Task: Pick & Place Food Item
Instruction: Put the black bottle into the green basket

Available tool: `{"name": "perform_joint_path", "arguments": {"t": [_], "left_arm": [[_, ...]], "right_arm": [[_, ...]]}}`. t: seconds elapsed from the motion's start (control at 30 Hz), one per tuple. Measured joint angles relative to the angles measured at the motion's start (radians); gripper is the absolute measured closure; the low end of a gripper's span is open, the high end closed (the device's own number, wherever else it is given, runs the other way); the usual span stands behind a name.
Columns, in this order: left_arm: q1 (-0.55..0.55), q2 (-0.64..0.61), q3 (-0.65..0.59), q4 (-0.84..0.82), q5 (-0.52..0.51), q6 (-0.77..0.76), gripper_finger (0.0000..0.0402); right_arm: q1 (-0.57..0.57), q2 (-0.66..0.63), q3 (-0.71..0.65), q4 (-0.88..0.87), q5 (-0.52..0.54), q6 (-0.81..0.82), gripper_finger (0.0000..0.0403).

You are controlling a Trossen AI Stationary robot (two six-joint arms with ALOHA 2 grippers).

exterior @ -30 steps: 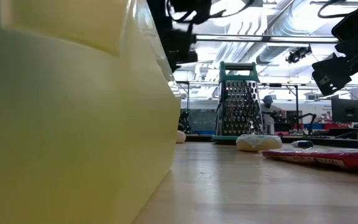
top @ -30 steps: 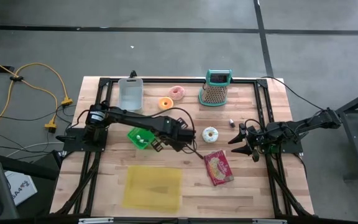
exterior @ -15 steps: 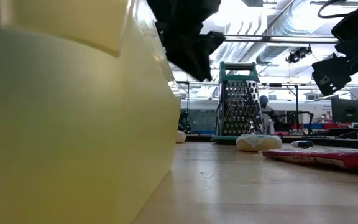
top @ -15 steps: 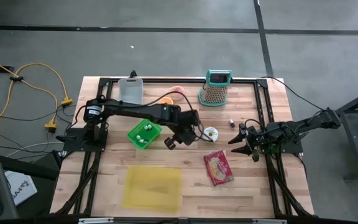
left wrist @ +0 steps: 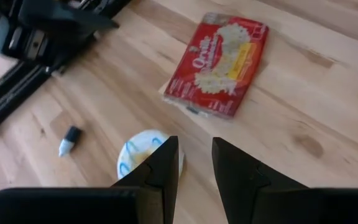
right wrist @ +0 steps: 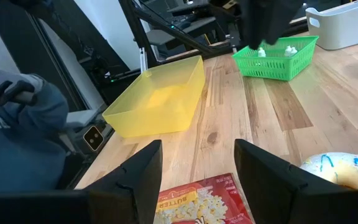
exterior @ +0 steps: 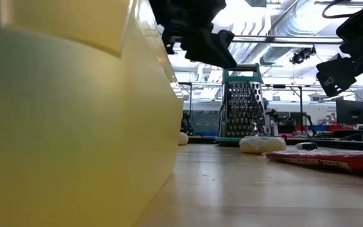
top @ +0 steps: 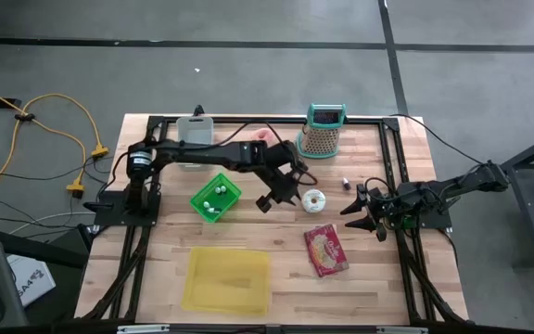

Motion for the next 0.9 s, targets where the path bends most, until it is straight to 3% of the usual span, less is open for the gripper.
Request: {"name": "perform_joint_path", "arguments": {"t": [0.9], "left_arm": [[0.015,0.0,-0.001,-0.002,-0.001,-0.037,0.0311]], "right_arm": [[0.0,0.0,0.0,0.002,0.0,0.003,0.0215]]}}
